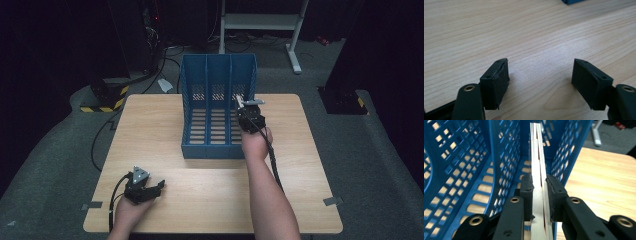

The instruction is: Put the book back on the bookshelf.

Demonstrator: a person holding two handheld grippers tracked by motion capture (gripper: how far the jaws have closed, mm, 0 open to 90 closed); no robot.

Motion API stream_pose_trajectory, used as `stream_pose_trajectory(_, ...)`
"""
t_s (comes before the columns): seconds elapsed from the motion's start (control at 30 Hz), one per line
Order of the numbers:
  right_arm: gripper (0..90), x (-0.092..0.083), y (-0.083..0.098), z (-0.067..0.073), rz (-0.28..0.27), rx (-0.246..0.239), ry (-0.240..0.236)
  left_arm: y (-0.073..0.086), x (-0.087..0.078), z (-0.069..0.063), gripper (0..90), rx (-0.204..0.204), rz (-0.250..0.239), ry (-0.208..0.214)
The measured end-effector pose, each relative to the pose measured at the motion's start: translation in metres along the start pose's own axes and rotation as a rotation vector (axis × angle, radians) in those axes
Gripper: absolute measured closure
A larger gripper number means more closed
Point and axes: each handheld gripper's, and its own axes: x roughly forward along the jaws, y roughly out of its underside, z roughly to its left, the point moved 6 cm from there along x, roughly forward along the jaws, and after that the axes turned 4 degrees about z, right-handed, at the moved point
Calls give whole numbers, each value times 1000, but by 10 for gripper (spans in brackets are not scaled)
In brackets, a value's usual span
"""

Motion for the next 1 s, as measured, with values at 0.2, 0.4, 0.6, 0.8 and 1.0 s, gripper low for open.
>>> stream_pose_trajectory(0.2,766,-6,-6,1,-41,41,72,-1,1,0,297,4,-2,2)
stream_pose_trajectory(0.4,766,-3,-6,1,-49,63,118,-1,1,0,295,4,-2,1)
stream_pose_trajectory(0.6,765,3,-3,2,-50,76,143,0,0,0,295,4,-1,1)
stream_pose_trajectory(0.8,764,4,-2,3,-57,82,164,-1,1,0,295,5,-2,1)
stream_pose_trajectory(1.0,764,6,-1,3,-66,98,177,0,1,0,295,5,-2,1)
